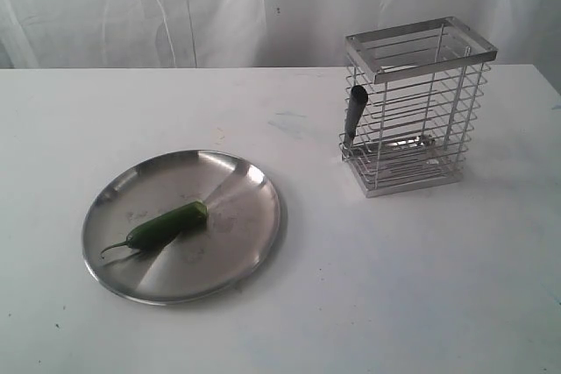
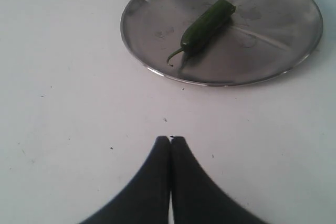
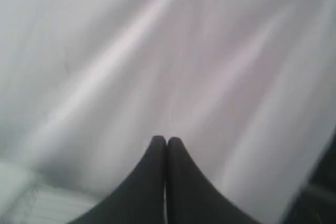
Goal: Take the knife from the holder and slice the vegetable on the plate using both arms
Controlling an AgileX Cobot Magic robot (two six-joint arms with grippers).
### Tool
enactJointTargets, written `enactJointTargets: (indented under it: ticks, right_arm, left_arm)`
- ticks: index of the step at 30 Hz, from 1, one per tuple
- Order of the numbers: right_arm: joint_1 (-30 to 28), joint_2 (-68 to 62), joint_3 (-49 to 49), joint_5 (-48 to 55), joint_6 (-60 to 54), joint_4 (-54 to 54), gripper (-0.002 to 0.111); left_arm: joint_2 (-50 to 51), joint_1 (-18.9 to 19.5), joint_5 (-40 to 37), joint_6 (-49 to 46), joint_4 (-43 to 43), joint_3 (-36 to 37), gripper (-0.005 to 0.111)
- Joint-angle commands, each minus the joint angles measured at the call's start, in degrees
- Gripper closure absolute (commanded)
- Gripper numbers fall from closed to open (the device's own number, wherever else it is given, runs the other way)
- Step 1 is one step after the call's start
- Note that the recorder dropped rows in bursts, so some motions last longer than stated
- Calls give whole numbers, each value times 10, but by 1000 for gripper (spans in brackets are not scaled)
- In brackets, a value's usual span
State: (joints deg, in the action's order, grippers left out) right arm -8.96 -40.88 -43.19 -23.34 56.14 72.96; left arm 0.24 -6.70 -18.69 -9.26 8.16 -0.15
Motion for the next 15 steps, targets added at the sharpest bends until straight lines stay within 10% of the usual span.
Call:
enactJointTargets:
  ticks: [1,7,11,15]
  right_arm:
    - [-1,-160,40,233,118,165,108]
    - [5,-254,45,269,146,-83,108]
    - [15,-254,44,214,105,-85,108]
    - [16,-262,44,376,18,-83,108]
  left_arm:
    - [-2,-2,-14,0,3,2,107]
    - [-2,-2,-14,0,3,2,107]
    - [-2,-2,-14,0,3,2,107]
    - [-2,-2,-14,0,3,2,107]
